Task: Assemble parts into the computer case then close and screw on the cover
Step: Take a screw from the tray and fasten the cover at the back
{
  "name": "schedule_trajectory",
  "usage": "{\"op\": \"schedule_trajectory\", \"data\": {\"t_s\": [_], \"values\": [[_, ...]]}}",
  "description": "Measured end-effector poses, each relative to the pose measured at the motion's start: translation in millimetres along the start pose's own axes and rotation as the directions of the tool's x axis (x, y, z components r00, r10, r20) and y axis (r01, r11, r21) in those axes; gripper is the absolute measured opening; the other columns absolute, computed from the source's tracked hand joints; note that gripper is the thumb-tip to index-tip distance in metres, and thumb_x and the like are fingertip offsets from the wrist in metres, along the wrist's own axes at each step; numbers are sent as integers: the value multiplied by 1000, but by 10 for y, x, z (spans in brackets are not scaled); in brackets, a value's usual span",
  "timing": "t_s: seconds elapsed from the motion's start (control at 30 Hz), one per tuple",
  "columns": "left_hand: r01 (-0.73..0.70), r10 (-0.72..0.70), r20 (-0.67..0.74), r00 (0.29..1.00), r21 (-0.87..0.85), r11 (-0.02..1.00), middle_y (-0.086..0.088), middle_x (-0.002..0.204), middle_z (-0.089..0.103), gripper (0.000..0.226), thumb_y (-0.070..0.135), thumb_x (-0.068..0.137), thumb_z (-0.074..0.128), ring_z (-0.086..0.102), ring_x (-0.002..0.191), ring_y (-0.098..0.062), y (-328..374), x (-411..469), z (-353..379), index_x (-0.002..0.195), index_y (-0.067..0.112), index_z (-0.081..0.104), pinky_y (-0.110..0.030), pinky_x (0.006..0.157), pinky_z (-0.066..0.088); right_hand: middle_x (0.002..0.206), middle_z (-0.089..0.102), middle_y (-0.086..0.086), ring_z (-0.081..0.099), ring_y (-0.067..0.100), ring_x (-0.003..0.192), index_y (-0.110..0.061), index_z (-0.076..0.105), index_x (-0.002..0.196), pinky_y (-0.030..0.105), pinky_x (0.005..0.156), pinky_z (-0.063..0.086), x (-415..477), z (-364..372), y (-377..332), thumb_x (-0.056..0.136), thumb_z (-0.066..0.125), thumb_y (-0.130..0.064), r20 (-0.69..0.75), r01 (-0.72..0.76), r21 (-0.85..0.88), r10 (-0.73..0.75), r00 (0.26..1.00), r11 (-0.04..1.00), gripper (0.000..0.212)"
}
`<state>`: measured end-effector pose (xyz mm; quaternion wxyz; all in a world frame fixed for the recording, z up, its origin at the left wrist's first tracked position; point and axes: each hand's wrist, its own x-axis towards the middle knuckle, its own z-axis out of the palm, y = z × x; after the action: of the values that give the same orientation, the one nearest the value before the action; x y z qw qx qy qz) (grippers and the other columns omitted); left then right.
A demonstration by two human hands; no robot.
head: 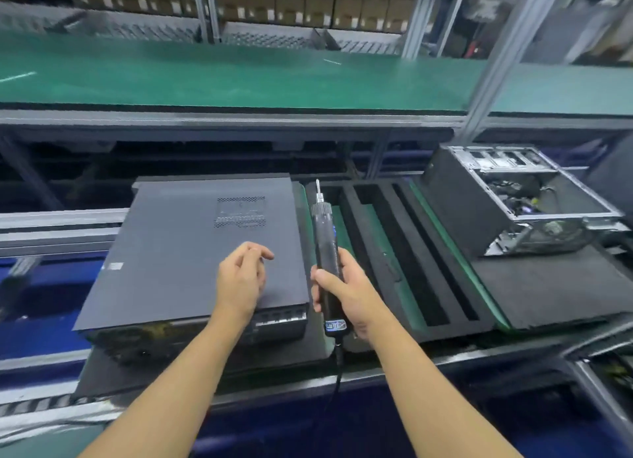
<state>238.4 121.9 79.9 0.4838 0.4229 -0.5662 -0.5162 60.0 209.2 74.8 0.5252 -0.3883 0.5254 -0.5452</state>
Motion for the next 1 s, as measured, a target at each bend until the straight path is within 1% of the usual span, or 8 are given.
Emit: {"op": "schedule_trajectory", "data": {"t_s": [0.2, 0.4, 0.5, 0.6, 0.7, 0.8, 0.9, 1.0], "values": [[40, -59, 208, 976, 95, 995, 2, 48, 49, 24, 34, 89, 44, 42, 43, -14, -102, 94, 1258, 77, 28, 64, -24, 41, 36, 84, 62, 12, 54, 28, 68, -19, 54, 118, 39, 59, 52, -239, -1161, 27, 91, 70, -25, -102, 18, 42, -13, 995, 999, 32], [153, -348, 339, 874, 489, 859, 7, 81, 67, 18, 15, 93, 48, 66, 69, -8, -745, 193, 1983, 92, 32, 55, -24, 55, 47, 85, 63, 13, 55, 27, 67, -25, 36, 128, 37, 64, 51, -404, -1948, 392, 86, 74, -32, -190, -78, 105, 97, 977, 991, 57], [10, -424, 356, 832, 756, 655, 3, 104, 66, 19, 11, 95, 47, 63, 84, -15, -1089, 294, 2062, 99, 25, 59, -22, 66, 48, 83, 63, 15, 55, 29, 67, -26, 38, 125, 43, 74, 48, -446, -2164, 595, 88, 74, -34, -208, -122, 94, 139, 968, 988, 52], [-109, -501, 341, 795, 894, 435, -7, 118, 63, 29, 2, 95, 46, 63, 99, -24, -1356, 438, 2143, 115, 14, 62, -34, 89, 52, 77, 61, 15, 55, 29, 65, -23, 57, 113, 40, 64, 52, -422, -2256, 737, 91, 73, -32, -186, -129, 88, 144, 972, 988, 28], [-303, -559, 413, 719, 910, 283, -7, 117, 64, 32, 1, 93, 49, 65, 99, -27, -1493, 521, 2259, 116, 17, 63, -37, 87, 54, 82, 61, 12, 57, 27, 67, -27, 61, 112, 38, 60, 53, -373, -2278, 826, 91, 74, -29, -167, -146, 88, 159, 973, 985, 24], [-580, -603, 531, 596, 803, 134, -4, 112, 66, 21, 16, 90, 62, 65, 99, -28, -1608, 513, 2441, 110, 23, 65, -32, 77, 50, 79, 60, 7, 59, 23, 67, -32, 62, 108, 36, 58, 54, -304, -2321, 929, 90, 73, -27, -150, -177, 87, 189, 971, 980, 22], [-639, -685, 510, 520, 765, 86, -7, 112, 62, 21, 20, 89, 67, 64, 100, -33, -1754, 402, 2581, 109, 17, 63, -39, 77, 50, 80, 61, 6, 59, 23, 68, -33, 63, 108, 37, 59, 54, -242, -2343, 985, 91, 72, -26, -160, -187, 86, 199, 967, 979, 20], [-614, -717, 462, 522, 787, 61, -12, 117, 57, 24, 8, 91, 61, 62, 106, -36, -1903, 284, 2645, 115, 8, 56, -46, 83, 51, 80, 61, 4, 60, 23, 69, -30, 62, 110, 37, 59, 55, -193, -2367, 1019, 91, 71, -26, -161, -196, 88, 208, 965, 977, 21]]}}
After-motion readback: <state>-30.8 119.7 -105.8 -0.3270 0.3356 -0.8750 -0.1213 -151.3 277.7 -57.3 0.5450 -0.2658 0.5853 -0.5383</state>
